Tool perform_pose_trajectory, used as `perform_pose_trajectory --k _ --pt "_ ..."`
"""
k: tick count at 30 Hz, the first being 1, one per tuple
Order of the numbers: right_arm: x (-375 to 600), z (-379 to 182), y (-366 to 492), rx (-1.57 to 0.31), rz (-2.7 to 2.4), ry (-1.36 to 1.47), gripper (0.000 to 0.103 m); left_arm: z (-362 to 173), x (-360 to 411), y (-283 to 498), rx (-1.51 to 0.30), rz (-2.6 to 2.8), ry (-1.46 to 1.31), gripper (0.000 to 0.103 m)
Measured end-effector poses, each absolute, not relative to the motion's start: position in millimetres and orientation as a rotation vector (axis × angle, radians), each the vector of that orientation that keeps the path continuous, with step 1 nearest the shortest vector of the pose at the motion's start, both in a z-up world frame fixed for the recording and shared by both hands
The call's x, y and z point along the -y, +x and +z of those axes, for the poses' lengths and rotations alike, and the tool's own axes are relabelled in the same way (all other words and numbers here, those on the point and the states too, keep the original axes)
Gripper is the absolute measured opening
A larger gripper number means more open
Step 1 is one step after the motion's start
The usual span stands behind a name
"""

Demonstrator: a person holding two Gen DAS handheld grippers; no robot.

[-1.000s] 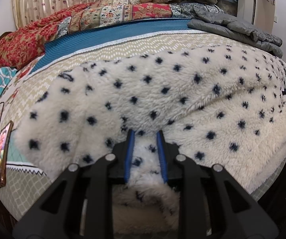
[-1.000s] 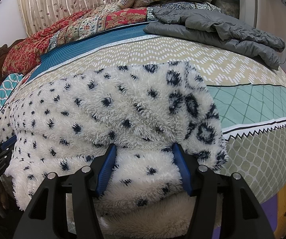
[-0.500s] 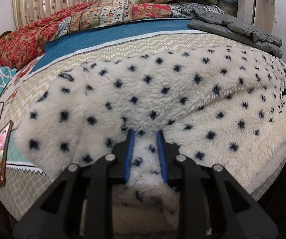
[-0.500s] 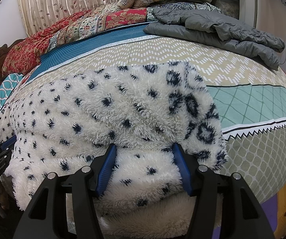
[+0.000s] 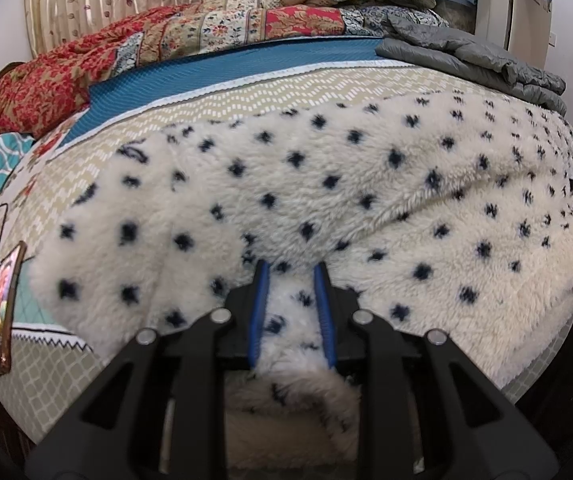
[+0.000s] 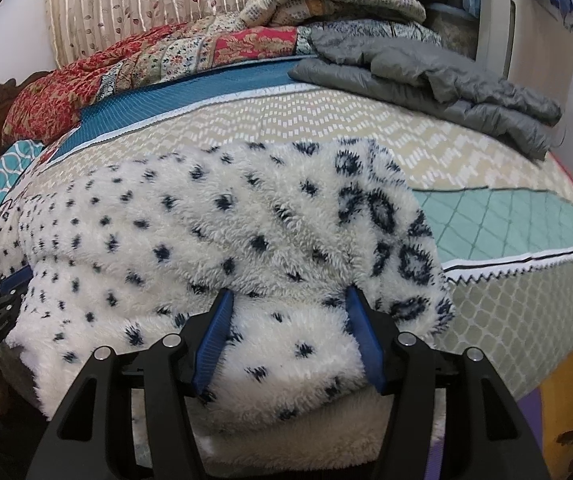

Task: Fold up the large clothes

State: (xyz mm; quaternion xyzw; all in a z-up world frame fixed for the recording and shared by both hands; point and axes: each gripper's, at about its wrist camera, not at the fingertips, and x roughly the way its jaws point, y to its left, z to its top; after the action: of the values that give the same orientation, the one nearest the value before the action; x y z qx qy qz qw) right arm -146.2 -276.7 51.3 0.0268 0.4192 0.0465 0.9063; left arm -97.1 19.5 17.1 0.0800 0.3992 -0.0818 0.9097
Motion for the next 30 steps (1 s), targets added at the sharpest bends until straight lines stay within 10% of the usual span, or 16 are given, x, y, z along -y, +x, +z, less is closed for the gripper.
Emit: perform_pose_trajectory --k 30 --pt "277 33 -147 -1.007 0.126 0.124 0.046 17 -20 -98 -0.819 -0.165 0.155 0.023"
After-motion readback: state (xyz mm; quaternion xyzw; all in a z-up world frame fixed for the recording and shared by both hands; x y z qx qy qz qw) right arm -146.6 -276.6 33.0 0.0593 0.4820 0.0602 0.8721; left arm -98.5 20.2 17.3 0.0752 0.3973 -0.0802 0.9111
